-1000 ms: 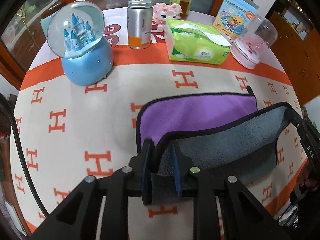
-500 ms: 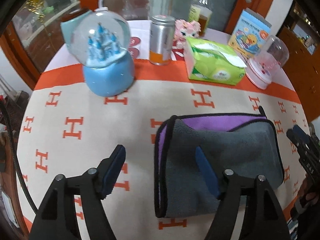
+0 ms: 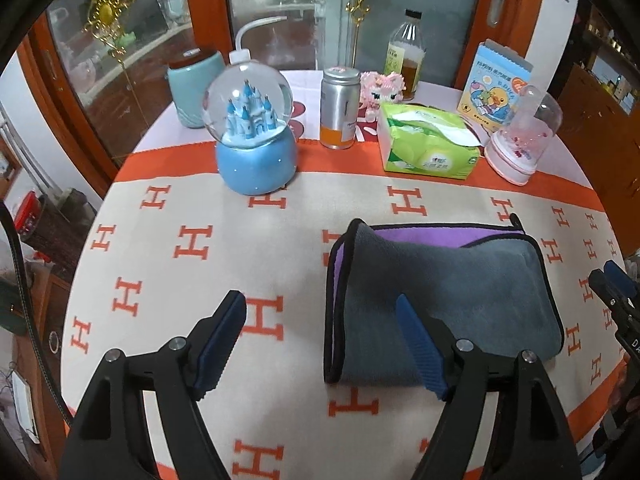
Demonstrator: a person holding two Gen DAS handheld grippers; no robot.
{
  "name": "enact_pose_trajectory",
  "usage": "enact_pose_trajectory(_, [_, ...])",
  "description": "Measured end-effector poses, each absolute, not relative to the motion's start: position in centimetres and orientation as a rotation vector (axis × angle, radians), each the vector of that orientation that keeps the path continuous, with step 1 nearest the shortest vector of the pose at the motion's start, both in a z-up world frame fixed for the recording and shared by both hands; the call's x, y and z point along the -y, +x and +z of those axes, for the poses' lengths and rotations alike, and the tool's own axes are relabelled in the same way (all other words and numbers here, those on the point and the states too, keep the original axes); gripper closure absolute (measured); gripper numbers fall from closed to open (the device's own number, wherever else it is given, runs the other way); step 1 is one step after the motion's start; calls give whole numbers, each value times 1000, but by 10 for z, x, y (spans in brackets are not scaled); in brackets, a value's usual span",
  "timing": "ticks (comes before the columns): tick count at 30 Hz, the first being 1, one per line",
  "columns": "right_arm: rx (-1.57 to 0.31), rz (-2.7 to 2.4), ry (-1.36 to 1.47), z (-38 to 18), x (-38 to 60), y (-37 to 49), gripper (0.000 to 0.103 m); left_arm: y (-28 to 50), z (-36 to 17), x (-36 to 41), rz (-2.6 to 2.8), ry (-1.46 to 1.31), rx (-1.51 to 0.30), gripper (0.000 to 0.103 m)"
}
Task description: Fold towel
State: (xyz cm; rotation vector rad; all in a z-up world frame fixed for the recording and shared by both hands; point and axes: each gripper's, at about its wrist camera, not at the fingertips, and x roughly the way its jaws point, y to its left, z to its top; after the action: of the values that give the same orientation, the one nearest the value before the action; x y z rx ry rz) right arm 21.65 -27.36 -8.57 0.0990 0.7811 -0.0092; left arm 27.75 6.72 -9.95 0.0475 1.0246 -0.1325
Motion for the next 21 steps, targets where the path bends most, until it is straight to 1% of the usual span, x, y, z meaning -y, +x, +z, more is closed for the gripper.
enact_pose_trajectory(6, [-788, -1, 121, -75, 266, 183, 23, 236, -85, -69, -118, 45, -988, 26])
enact_pose_trajectory(11, [-806, 3, 127, -71, 260, 154, 19, 198, -74, -73, -118, 18, -970, 25])
enact_pose_trajectory(14, [-819, 9, 132, -69, 257, 136, 16, 178, -70, -72, -111, 21, -968, 20])
enact_pose_trajectory(19, [-837, 24, 137, -66, 253, 107, 10, 138, -61, -72, -113, 11, -956, 17])
enact_pose_trajectory(21, [-841, 28, 137, -65, 252, 97, 9, 124, -58, -71, -117, 15, -950, 17])
